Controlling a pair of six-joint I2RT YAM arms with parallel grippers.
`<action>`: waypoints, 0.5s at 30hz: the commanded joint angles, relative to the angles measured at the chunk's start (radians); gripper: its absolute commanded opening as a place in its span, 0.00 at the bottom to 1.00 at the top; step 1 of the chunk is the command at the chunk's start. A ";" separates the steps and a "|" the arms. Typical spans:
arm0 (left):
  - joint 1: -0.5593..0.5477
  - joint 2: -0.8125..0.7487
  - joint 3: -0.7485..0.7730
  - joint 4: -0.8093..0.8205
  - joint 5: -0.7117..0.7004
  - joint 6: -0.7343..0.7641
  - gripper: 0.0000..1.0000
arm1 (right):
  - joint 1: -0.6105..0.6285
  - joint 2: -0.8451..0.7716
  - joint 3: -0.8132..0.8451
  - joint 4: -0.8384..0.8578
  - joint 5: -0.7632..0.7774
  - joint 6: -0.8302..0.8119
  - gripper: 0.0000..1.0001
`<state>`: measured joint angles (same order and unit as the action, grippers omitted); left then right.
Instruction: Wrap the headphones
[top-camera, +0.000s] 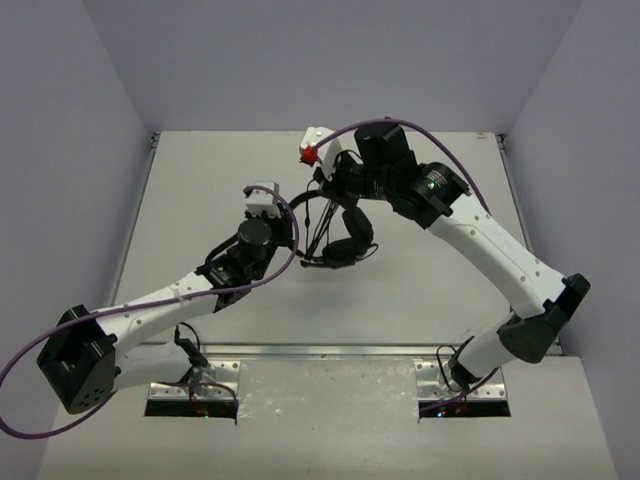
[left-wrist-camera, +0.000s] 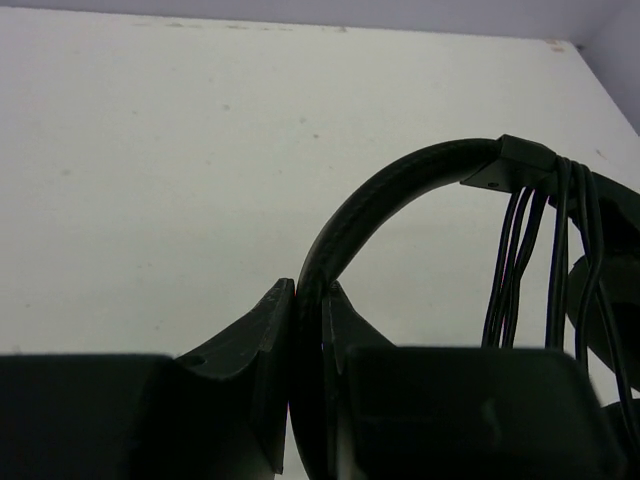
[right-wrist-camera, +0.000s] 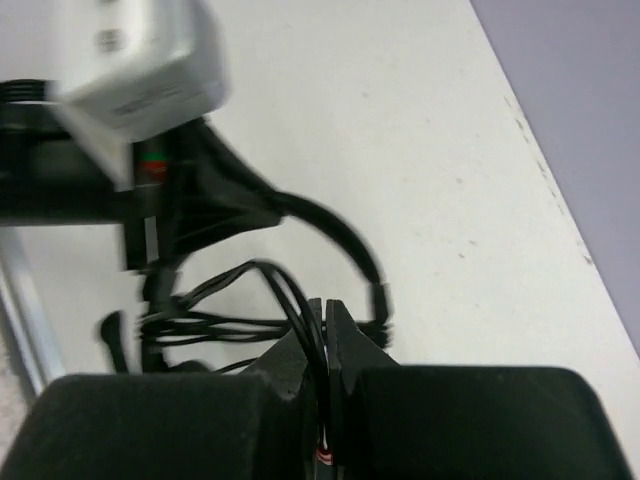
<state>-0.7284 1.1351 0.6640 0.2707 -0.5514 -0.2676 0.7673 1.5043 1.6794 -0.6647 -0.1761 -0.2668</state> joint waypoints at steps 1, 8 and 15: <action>-0.022 -0.052 -0.047 0.110 0.259 0.034 0.00 | -0.089 0.046 0.077 -0.023 0.128 -0.117 0.01; -0.025 -0.195 -0.125 0.021 0.430 -0.024 0.00 | -0.276 0.062 -0.023 0.152 0.280 -0.155 0.01; -0.025 -0.264 -0.023 -0.143 0.334 -0.119 0.00 | -0.318 -0.016 -0.217 0.267 0.129 -0.129 0.01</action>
<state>-0.7399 0.8898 0.5732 0.2195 -0.2775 -0.3313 0.5209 1.5520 1.4788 -0.6132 -0.0978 -0.3996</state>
